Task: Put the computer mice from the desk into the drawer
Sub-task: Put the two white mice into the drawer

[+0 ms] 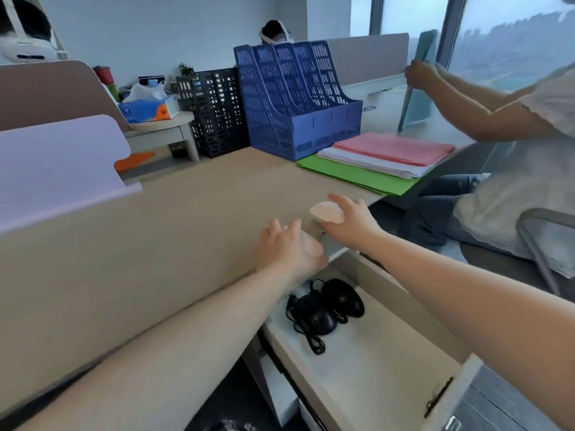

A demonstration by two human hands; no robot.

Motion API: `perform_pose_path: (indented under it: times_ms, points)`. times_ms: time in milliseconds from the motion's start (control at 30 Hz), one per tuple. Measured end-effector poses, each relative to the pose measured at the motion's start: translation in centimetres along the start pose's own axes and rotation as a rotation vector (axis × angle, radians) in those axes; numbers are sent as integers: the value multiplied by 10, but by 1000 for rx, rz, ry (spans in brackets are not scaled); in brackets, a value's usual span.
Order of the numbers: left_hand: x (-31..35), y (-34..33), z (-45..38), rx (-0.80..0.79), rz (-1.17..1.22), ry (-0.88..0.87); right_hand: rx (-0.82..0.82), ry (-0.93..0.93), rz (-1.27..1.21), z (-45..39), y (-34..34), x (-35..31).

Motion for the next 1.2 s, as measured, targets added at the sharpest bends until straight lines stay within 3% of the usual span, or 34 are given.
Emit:
perform_pose_path:
  times_ms: [167, 433, 633, 800, 933, 1200]
  points:
    - [45, -24, 54, 75, 99, -107, 52, -52, 16, 62, 26, 53]
    - [44, -95, 93, -329, -103, -24, -147, -223, 82, 100, 4, 125]
    - [26, -146, 96, -436, -128, 52, -386, -202, 299, 88, -32, 138]
    - [20, -171, 90, -471, -116, 81, -554, -220, 431, 88, -62, 149]
    - [15, -184, 85, -490, -85, 73, -579, -176, 534, 89, -70, 153]
    - [18, -196, 92, -382, -139, -22, -562, -107, 618, 91, -79, 155]
Point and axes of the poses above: each hand's wrist, its own z-axis away from the middle knuckle, its own y-axis out of the back of the hand, x = y × z, the point moved 2 cm from there along -z, towards the middle knuckle, and after that the axes turned 5 degrees about x, right-handed, at the moved point
